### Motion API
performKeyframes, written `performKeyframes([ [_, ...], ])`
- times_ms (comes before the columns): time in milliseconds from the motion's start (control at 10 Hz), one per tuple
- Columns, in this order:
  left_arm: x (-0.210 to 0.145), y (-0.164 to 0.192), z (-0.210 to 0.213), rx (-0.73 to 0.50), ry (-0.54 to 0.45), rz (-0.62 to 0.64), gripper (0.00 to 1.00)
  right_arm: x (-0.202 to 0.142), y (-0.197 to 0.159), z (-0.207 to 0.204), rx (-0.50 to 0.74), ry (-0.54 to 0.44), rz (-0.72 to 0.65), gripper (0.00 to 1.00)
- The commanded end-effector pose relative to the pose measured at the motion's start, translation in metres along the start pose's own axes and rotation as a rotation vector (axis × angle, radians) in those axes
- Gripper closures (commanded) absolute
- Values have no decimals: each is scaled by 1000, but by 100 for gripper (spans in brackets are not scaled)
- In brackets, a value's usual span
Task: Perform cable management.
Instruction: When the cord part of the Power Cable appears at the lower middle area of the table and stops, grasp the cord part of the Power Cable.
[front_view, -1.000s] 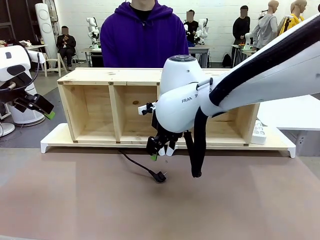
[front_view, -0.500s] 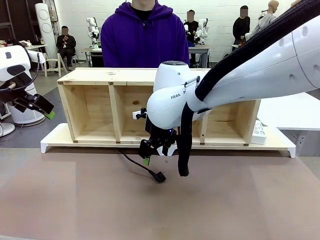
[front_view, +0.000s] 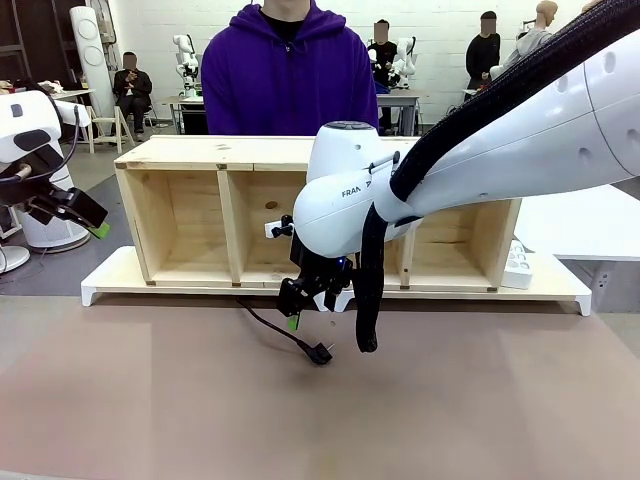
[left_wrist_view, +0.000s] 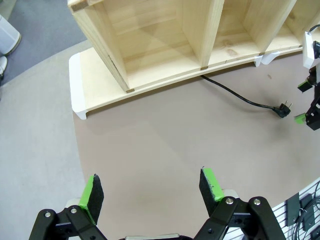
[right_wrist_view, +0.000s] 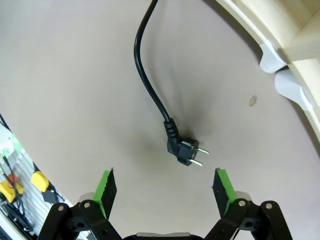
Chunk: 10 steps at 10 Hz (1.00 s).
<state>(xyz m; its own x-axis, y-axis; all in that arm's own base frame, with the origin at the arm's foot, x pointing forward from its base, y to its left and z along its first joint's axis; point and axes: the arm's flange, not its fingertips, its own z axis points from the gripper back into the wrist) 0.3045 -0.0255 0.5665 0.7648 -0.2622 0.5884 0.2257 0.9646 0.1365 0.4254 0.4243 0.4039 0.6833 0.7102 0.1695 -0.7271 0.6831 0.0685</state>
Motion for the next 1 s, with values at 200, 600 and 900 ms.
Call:
performKeyframes([
  [200, 0, 1, -1, 0, 1, 12, 0, 1, -19, -25, 38, -5, 10, 0],
  [600, 0, 1, -1, 0, 1, 12, 0, 16, -20, -61, 75, 3, 105, 0],
  [900, 0, 1, -1, 0, 1, 12, 0, 18, -19, -71, 66, 29, 145, 0],
])
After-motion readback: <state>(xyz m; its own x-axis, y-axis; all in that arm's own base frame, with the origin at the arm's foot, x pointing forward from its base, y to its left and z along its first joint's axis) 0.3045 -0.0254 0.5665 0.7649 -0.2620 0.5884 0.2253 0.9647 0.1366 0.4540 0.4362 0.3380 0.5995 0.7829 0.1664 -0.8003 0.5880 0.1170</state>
